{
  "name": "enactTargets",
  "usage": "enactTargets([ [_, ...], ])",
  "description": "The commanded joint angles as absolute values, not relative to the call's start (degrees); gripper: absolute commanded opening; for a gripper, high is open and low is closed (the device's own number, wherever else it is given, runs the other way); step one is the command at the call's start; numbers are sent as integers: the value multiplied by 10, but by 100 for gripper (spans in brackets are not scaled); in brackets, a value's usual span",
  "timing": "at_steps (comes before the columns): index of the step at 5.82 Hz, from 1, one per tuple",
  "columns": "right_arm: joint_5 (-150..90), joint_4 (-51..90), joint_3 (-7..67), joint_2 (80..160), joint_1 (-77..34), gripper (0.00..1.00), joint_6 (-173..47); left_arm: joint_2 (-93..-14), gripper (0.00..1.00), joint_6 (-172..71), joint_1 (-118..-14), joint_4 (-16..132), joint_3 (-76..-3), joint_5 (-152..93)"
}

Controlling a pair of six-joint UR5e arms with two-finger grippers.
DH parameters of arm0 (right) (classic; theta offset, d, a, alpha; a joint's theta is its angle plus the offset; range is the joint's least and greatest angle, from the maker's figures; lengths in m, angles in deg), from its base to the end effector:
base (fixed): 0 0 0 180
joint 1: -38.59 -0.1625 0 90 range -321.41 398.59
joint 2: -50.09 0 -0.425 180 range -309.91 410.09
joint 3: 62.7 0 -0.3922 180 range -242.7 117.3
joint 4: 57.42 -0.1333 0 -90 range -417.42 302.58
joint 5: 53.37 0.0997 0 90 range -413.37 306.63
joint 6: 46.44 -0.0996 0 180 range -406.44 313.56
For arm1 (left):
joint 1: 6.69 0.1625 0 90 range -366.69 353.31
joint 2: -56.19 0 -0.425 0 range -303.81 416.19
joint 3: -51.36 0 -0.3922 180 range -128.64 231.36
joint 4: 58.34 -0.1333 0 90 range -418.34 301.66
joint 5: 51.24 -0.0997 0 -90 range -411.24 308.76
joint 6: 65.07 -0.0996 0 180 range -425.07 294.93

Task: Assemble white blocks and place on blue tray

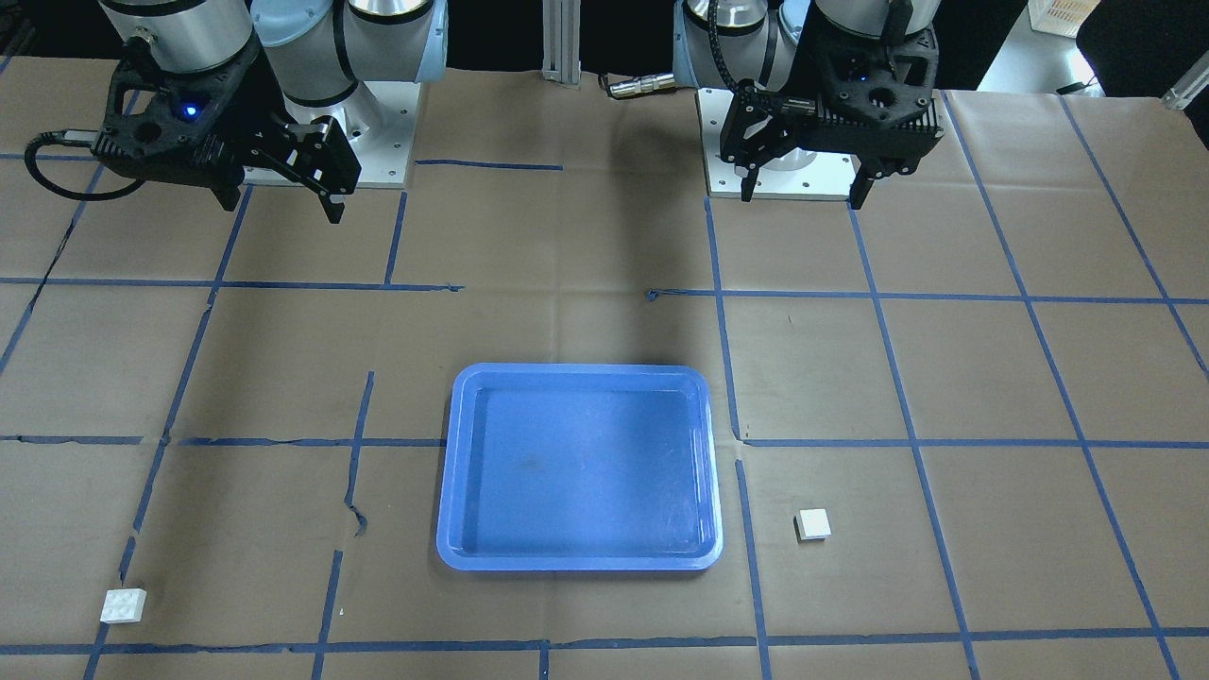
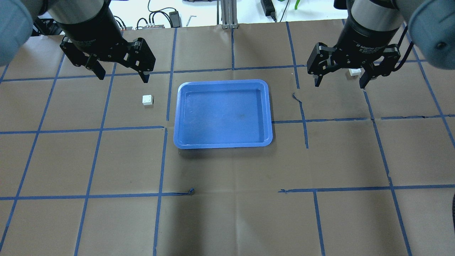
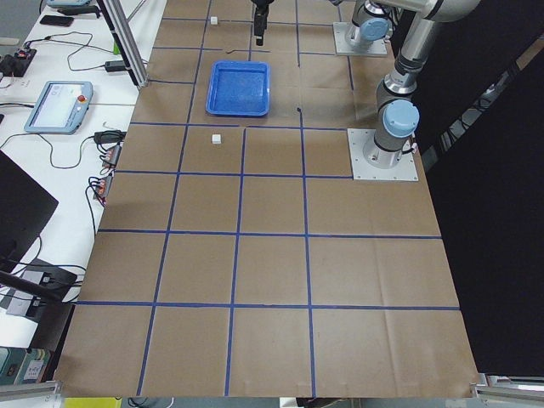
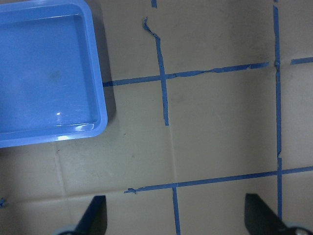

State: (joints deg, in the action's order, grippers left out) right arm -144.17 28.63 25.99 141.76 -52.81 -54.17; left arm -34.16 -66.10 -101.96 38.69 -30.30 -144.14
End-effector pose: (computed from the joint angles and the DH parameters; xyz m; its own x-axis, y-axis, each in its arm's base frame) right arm 0.1435 -0.4739 0.5064 -0.9938 0.1100 0.0161 0.1102 0.9938 0.0149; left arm -0.1729 -0.4785 0.5442 -0.9928 0.1088 -0.0509 0.1097 0.9938 -0.0158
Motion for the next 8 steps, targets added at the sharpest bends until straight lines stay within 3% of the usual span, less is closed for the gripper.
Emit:
enactTargets([
  [1, -1442, 285, 261, 1418, -528, 100, -542, -342, 99, -664, -1014, 386, -302, -1440],
  [3, -1442, 285, 261, 1418, -528, 100, -542, -347, 99, -681, -959, 386, -300, -1431],
  [5, -1442, 287, 261, 1418, -528, 100, -542, -401, 99, -795, -876, 368, -311, -1428],
  [6, -1442, 285, 260, 1419, -529, 100, -542, -453, 99, -806, -868, 305, -326, -1427],
  [8, -1442, 285, 260, 1418, -528, 100, -542, -522, 99, -808, -868, 93, -422, -1426],
])
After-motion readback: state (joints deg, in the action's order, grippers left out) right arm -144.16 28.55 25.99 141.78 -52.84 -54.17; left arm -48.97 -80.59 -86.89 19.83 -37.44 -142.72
